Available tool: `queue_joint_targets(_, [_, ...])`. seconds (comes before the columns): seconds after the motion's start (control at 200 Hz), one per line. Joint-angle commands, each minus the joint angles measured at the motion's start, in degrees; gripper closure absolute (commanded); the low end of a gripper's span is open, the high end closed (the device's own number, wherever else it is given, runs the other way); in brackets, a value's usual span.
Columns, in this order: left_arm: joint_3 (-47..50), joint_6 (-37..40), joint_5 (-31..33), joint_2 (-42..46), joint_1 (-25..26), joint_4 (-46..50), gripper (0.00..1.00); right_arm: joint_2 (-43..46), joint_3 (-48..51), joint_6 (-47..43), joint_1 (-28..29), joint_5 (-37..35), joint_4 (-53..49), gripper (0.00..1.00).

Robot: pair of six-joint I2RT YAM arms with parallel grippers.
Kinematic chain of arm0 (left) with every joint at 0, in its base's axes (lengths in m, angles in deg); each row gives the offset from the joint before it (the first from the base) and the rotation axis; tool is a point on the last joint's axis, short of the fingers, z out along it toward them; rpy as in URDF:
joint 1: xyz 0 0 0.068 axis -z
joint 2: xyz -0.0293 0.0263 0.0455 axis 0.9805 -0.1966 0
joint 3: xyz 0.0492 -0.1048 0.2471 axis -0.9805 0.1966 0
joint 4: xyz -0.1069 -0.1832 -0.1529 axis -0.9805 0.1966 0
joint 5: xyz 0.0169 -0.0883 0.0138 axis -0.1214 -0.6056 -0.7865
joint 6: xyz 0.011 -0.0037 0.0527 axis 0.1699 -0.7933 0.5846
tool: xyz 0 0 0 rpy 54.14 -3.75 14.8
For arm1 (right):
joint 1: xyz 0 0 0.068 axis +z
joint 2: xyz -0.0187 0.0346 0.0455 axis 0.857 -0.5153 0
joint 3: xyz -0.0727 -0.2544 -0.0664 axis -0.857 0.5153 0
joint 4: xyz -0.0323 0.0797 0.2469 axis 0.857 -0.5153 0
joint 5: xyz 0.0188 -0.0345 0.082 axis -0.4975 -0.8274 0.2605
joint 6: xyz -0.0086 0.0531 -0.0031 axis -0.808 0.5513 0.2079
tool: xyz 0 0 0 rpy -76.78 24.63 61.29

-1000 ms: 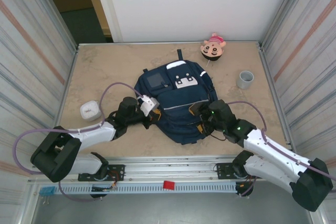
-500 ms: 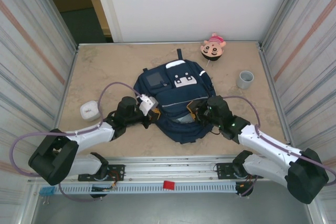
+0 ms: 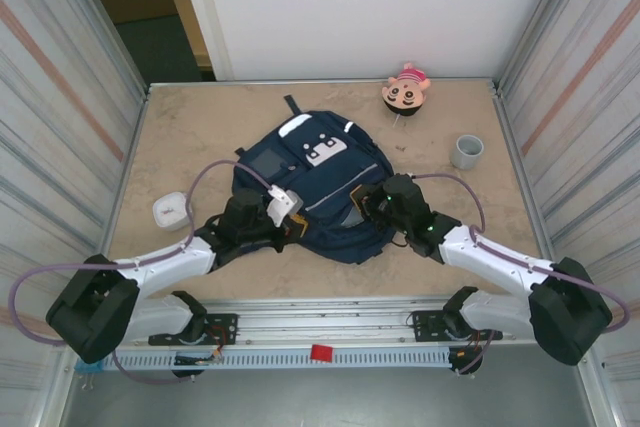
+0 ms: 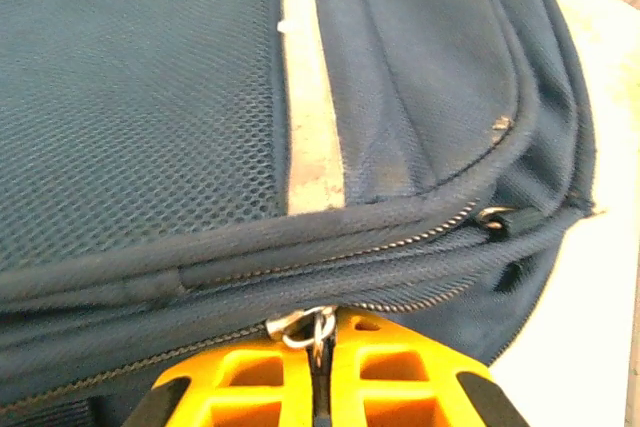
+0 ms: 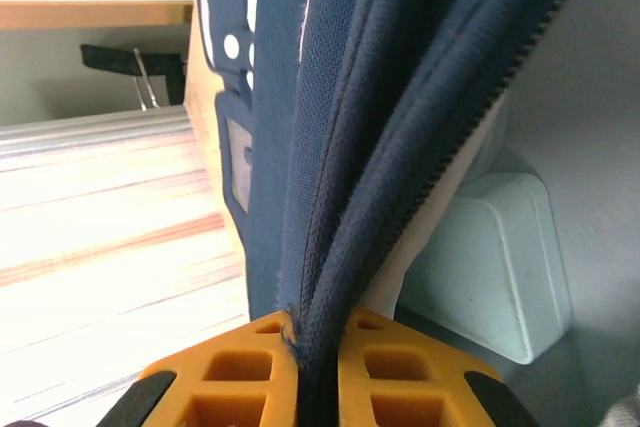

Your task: Pack the student bag

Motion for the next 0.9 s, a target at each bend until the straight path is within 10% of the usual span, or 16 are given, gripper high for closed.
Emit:
queue_joint_targets(0.0, [-2.99, -0.97, -5.83, 0.53, 2.96, -2.91, 0.95, -1.39, -3.01, -1.90, 1.69, -1.53, 4.80, 0.92])
queue_joint_targets(0.261, [-5.61, 0.97, -5.18, -0.97, 4.50, -1.84, 0.69, -2.35, -5.86, -8.66, -2.11, 3.26, -2.62, 0.94])
queue_joint_targets(0.566, [-8.40, 24.58, -1.89, 9.40, 2.43, 13.99, 0.32, -5.45, -13.73, -34.43, -14.64, 26.78, -17.40, 0.97])
queue_joint_targets(0.892, [-11.99, 42.99, 7.69, 0.01, -0.51, 13.90, 0.17, -11.26, -23.17, -52.47, -21.54, 43.36, -30.40, 0.98])
